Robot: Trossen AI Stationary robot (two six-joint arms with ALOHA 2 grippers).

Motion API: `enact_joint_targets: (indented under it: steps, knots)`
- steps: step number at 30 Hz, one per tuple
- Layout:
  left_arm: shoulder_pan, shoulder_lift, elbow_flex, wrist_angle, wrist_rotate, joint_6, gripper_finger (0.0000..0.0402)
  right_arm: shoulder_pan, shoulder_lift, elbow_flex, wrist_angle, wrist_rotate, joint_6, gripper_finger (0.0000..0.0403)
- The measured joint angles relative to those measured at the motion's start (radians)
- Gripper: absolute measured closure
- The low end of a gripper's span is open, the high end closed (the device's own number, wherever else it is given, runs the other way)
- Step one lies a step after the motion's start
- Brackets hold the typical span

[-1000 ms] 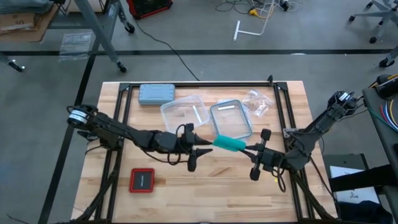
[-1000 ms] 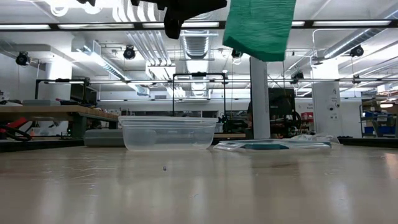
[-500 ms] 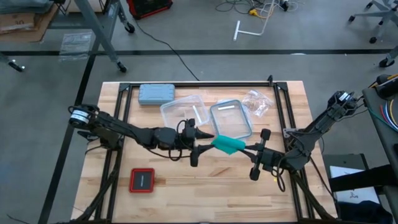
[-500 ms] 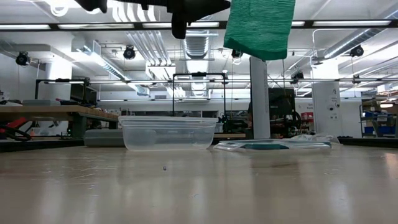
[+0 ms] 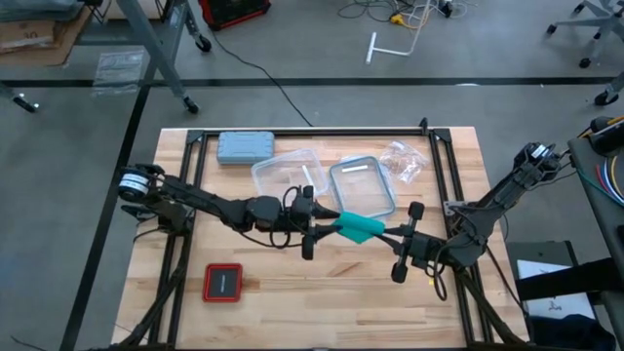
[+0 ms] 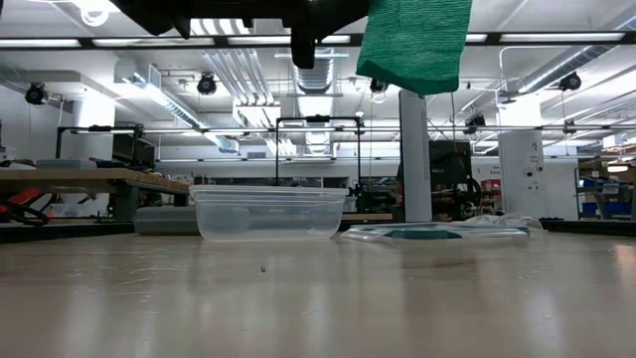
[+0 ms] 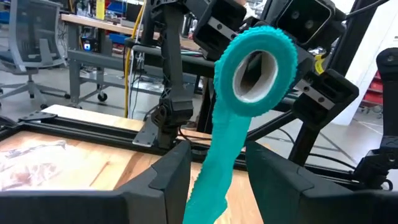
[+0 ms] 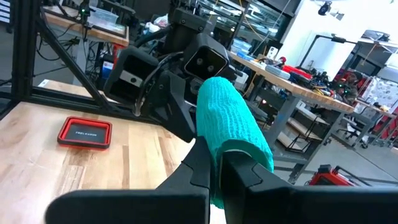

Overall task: Roll bandage
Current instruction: Roll the blue bandage

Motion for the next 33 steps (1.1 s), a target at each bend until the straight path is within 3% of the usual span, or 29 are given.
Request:
enact_joint_targets:
  steps: [7, 16, 23, 33]
  knots:
    - [-0.001, 0.000, 0.000, 0.006, 0.042, 0.002, 0.0273, 0.000, 0.000, 0.000, 0.000, -0.003, 0.012, 0.0399]
    - [-0.001, 0.000, 0.000, 0.013, 0.078, 0.024, 0.0308, -0.047, 0.000, 0.000, 0.002, -0.098, 0.060, 0.0399]
    - [-0.003, 0.000, 0.000, 0.012, 0.078, 0.053, 0.0393, -0.061, 0.000, 0.000, 0.018, -0.098, 0.052, 0.0400]
    - [-0.005, 0.000, 0.000, -0.019, 0.071, 0.042, 0.0401, -0.066, 0.000, 0.000, 0.161, -0.099, 0.023, 0.0400]
